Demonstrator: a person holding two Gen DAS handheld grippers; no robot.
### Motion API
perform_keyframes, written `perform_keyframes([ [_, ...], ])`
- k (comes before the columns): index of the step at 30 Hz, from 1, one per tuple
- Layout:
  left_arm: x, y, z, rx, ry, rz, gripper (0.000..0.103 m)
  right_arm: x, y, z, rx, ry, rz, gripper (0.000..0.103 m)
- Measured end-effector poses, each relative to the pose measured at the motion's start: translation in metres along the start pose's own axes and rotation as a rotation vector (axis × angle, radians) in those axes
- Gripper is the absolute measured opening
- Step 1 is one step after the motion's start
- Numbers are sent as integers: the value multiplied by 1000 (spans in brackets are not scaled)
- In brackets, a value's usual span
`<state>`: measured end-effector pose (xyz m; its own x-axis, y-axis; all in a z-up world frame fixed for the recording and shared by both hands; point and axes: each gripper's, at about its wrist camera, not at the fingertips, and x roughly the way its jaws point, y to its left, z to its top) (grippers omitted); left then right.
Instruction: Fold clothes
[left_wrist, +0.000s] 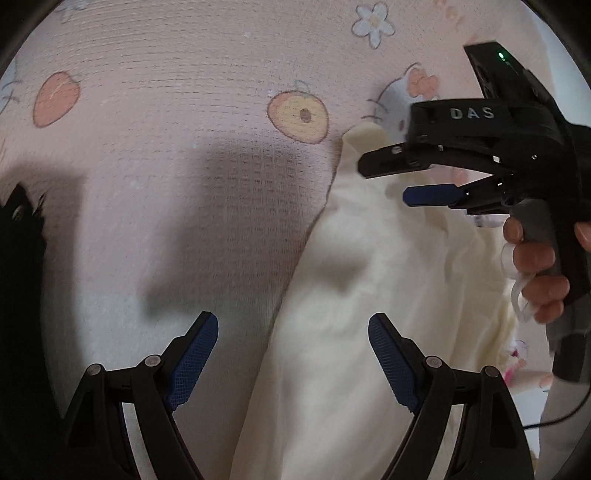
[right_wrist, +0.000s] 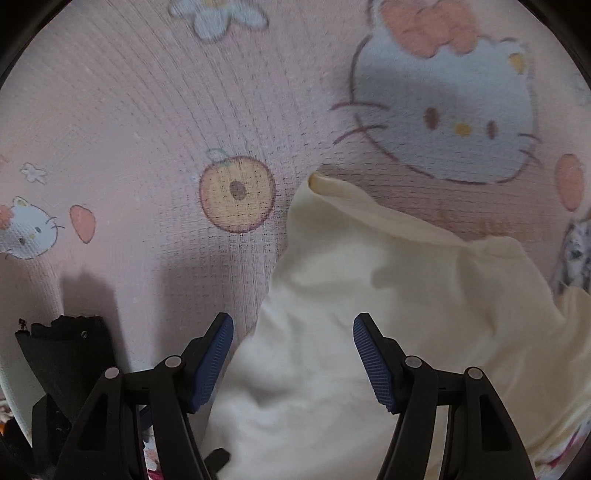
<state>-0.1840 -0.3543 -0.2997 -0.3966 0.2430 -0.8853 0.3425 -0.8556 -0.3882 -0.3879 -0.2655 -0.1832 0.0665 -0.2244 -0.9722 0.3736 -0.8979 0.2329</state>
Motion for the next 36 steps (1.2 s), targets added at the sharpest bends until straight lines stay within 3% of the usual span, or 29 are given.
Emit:
perform_keyframes([
  [8, 12, -13, 17, 57, -27, 43, 83, 22, 6, 16, -27, -5, -4, 67],
  [13, 31, -16, 25, 42, 19, 43, 83, 29, 4, 27, -25, -9, -54, 67],
  [20, 38, -24, 40, 31, -27, 53, 82, 34, 7, 35, -28, 4, -94, 67],
  [24, 39, -23, 46, 14, -38, 27, 70, 37, 14, 35, -55, 4, -158, 63],
  [28, 37, -22, 44, 9, -30, -5, 48, 32, 9, 30, -53, -30, -203, 37],
  [29, 37, -22, 44, 8, -28, -13, 38, 30, 6, 28, -50, -34, -189, 34],
  [31, 36, -21, 43, 5, -24, -29, 20, 24, -5, 25, -39, -47, -131, 13],
  [32, 36, -21, 43, 4, -22, -38, 12, 21, -11, 22, -29, -57, -90, 12],
  [36, 34, -20, 41, -1, -13, -70, 7, 9, -38, 7, 8, -117, 73, 7],
])
